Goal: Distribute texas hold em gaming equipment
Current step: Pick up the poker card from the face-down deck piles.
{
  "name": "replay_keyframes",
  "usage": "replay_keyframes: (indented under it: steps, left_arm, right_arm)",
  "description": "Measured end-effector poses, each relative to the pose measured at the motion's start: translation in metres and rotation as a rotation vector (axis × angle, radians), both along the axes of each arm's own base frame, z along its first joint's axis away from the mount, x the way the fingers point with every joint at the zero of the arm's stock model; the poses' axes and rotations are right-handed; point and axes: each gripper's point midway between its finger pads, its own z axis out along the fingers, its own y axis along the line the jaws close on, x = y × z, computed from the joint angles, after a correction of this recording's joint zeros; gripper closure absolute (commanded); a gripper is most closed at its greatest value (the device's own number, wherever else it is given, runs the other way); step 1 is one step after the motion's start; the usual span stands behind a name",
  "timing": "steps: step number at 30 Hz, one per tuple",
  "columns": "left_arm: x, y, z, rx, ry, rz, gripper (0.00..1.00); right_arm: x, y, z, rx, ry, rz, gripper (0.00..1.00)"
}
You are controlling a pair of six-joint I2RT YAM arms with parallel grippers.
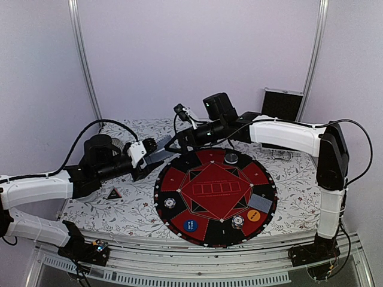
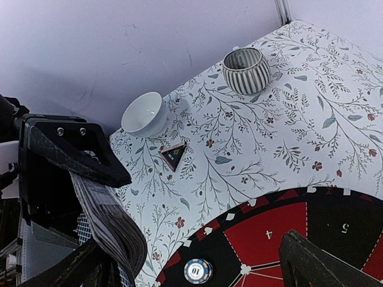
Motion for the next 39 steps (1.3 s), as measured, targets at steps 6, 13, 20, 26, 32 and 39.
replay_keyframes:
  steps: [6,13,20,26,32,39]
  left_arm:
    - [0.000,0.000,-0.002,0.005,0.003,0.000,0.43]
    - [0.000,0.000,-0.002,0.007,0.003,0.000,0.43]
    - [0.000,0.000,-0.001,0.004,0.000,-0.001,0.43]
    - [0.000,0.000,0.000,0.001,-0.004,-0.001,0.43]
    - [0.000,0.000,0.000,0.000,-0.005,-0.001,0.43]
    - [0.000,0.000,-0.001,0.004,-0.001,0.000,0.43]
  right_arm:
    - [0.001,-0.004,-0.003,-0.036,-0.033,-0.009,0.04]
    - [0.001,-0.013,0.001,-0.074,-0.069,-0.021,0.12]
    - [-0.011,-0.009,0.011,-0.048,-0.054,0.049,0.38]
    - [-0.020,-0.007,0.017,-0.025,-0.031,0.096,0.58]
    - [-0.024,-0.008,0.017,-0.027,-0.016,0.109,0.76]
    - [-0.027,-0.009,0.019,-0.031,-0.001,0.116,0.91]
